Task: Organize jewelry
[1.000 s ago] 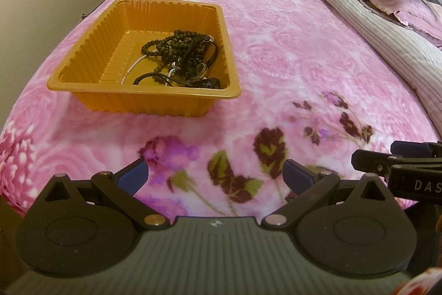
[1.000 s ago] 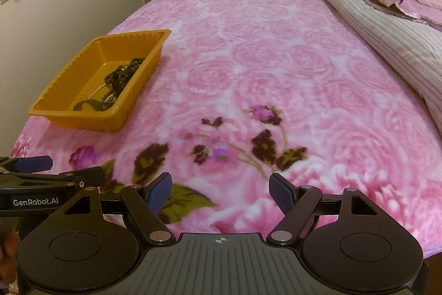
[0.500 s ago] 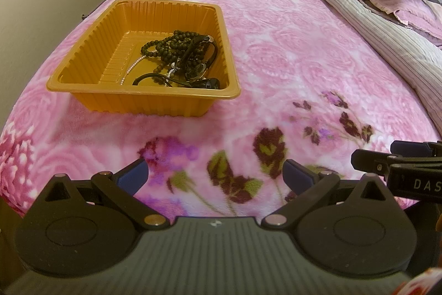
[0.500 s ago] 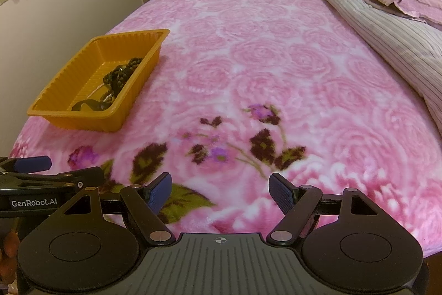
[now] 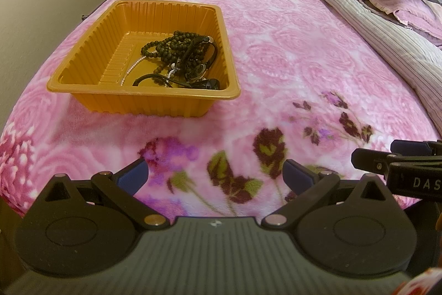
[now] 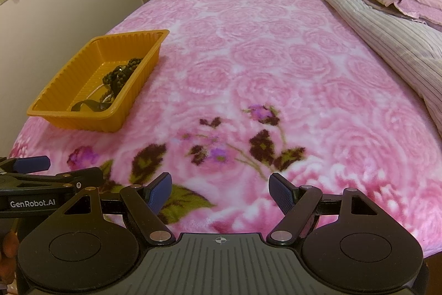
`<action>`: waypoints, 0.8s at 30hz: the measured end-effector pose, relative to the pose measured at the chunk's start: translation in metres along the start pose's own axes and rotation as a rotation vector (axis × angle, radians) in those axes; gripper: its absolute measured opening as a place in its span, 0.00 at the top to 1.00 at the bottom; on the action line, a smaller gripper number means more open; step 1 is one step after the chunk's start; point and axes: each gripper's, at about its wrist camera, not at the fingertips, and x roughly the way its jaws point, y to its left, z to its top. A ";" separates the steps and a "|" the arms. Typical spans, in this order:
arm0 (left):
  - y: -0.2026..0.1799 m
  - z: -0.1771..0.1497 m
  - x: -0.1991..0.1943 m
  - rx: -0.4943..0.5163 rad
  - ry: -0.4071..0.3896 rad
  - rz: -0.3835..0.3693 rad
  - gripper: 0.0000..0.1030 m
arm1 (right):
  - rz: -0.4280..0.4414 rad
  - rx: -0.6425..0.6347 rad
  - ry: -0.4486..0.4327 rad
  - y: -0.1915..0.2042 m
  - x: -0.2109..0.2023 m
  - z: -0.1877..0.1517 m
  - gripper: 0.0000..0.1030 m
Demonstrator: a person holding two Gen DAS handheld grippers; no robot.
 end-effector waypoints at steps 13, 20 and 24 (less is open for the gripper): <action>0.000 0.000 0.000 0.001 0.000 0.001 0.00 | 0.000 0.000 0.000 0.000 0.000 0.001 0.25; -0.001 0.001 0.000 0.004 -0.003 0.001 0.00 | 0.001 -0.002 -0.001 -0.001 0.000 0.002 0.25; -0.001 0.001 0.000 0.005 -0.003 0.002 0.00 | 0.000 -0.001 -0.001 0.000 0.000 0.002 0.25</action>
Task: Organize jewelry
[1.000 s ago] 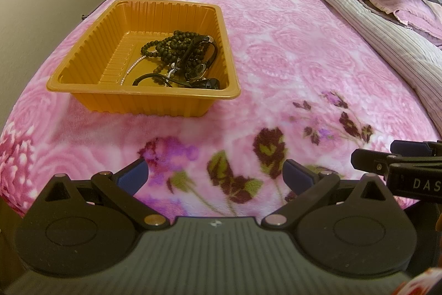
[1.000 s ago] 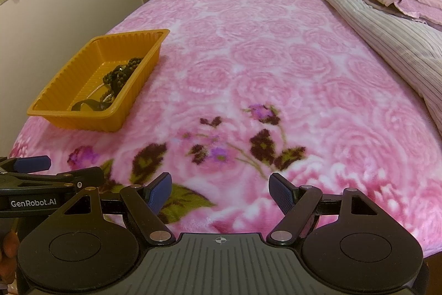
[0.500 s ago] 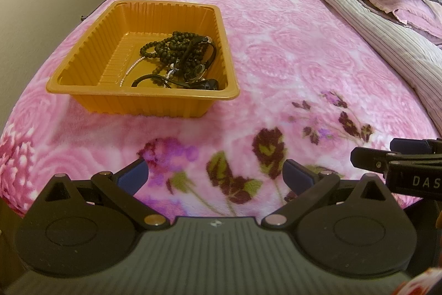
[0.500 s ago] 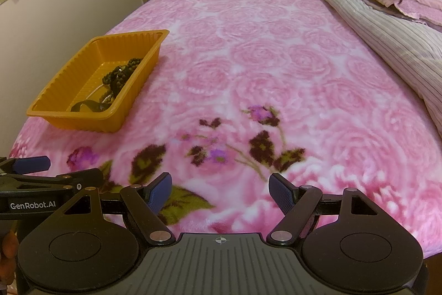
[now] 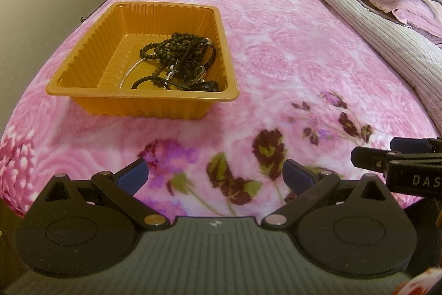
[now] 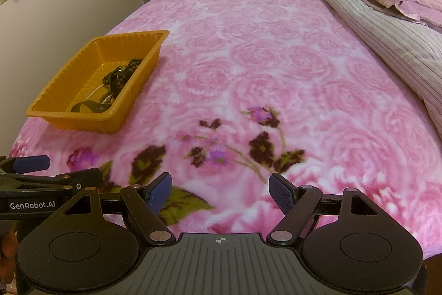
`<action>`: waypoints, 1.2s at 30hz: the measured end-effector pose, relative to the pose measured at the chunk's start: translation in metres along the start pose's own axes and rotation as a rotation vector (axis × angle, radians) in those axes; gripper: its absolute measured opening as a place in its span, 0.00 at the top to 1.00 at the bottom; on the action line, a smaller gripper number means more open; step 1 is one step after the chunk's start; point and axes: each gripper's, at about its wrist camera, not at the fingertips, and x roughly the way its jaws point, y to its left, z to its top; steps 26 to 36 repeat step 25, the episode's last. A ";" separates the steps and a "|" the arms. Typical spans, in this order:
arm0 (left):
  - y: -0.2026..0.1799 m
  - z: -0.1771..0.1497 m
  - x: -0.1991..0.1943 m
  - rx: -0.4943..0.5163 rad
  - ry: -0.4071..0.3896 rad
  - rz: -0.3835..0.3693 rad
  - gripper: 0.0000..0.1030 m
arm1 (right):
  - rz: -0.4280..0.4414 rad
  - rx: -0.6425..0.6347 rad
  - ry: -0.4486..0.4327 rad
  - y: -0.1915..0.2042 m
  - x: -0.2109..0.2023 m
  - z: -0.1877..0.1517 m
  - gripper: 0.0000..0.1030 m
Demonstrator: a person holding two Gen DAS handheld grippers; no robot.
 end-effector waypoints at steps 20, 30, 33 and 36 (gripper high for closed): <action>0.001 0.000 0.000 -0.001 -0.002 0.001 0.00 | 0.001 0.000 -0.001 0.000 -0.001 0.000 0.25; 0.004 -0.002 -0.001 -0.008 -0.014 -0.007 0.00 | 0.000 0.001 -0.001 0.000 -0.001 0.000 0.25; 0.004 -0.002 -0.001 -0.008 -0.014 -0.007 0.00 | 0.000 0.001 -0.001 0.000 -0.001 0.000 0.25; 0.004 -0.002 -0.001 -0.008 -0.014 -0.007 0.00 | 0.000 0.001 -0.001 0.000 -0.001 0.000 0.25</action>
